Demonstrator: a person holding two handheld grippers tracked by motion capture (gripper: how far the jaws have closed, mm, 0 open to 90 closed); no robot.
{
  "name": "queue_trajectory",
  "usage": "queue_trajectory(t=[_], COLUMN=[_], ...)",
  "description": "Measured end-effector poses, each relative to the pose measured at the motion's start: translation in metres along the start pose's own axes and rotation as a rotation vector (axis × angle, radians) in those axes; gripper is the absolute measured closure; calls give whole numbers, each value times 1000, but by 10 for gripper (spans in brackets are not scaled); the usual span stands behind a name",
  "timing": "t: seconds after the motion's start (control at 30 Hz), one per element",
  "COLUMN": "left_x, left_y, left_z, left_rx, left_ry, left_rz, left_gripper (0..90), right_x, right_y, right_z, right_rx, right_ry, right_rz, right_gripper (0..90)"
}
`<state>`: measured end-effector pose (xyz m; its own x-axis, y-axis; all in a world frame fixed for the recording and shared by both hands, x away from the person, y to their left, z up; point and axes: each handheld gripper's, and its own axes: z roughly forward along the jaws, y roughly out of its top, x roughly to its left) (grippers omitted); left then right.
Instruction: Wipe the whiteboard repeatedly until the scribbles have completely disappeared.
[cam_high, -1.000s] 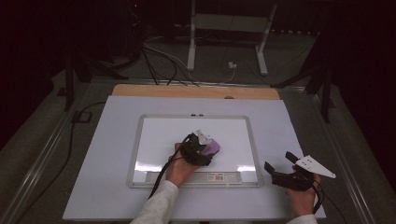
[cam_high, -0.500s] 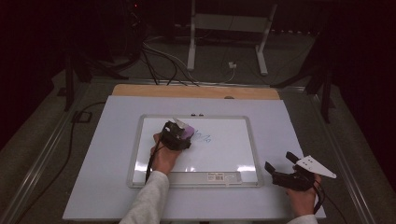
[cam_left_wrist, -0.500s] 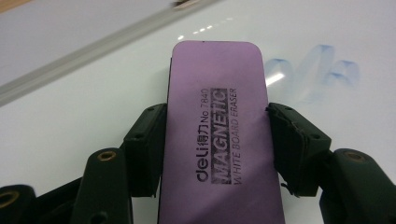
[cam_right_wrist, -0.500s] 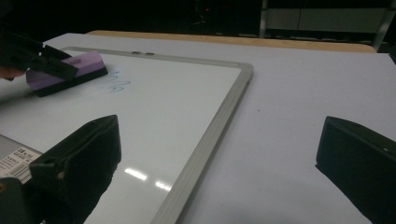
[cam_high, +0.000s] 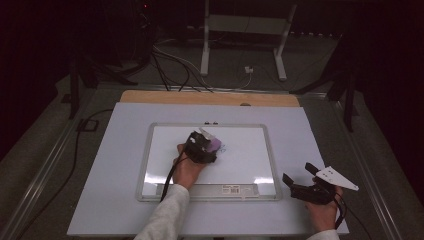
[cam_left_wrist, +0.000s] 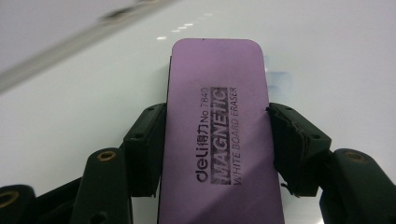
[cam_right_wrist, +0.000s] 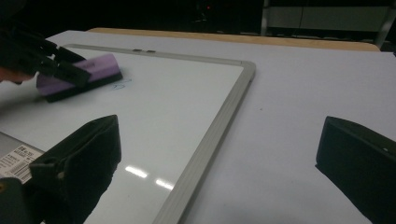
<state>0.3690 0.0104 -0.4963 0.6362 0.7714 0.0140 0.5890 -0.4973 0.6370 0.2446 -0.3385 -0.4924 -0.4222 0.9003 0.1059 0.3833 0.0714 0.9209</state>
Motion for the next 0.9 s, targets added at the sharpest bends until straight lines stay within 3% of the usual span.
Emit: queue_trajectory(t=[0.07,0.13,0.17,0.23,0.3,0.5,0.63,0.7,0.77,0.9], left_x=[-15,-27,-28,-23,-14,24,47,52,50,40], left_y=[4,8,9,10,10,4,-1,-2,-1,3], left_z=[2,2,3,4,5,0,-3,-3,-2,2], left_rx=[6,11,14,16,18,41,46,42,40,25], left_ry=[-76,-48,-42,-41,-14,113,183,178,188,140], left_rz=[60,120,127,104,74,-26,-114,-154,-146,-134], left_gripper=[418,418,418,419,418,419,419,419,419,418], right_x=[0,1,1,0,-1,-2,-2,-1,-1,0], right_y=[0,0,0,0,0,0,0,0,0,0], right_z=[0,0,0,-1,-1,-2,-2,-2,-1,0], right_rx=[0,1,0,-1,-3,-5,-3,-2,0,3], right_ry=[1,1,1,0,0,-3,-4,-4,-3,0], right_rz=[0,-1,-1,-1,0,6,6,5,3,0], right_gripper=[5,4,5,5,4,5,5,5,5,5])
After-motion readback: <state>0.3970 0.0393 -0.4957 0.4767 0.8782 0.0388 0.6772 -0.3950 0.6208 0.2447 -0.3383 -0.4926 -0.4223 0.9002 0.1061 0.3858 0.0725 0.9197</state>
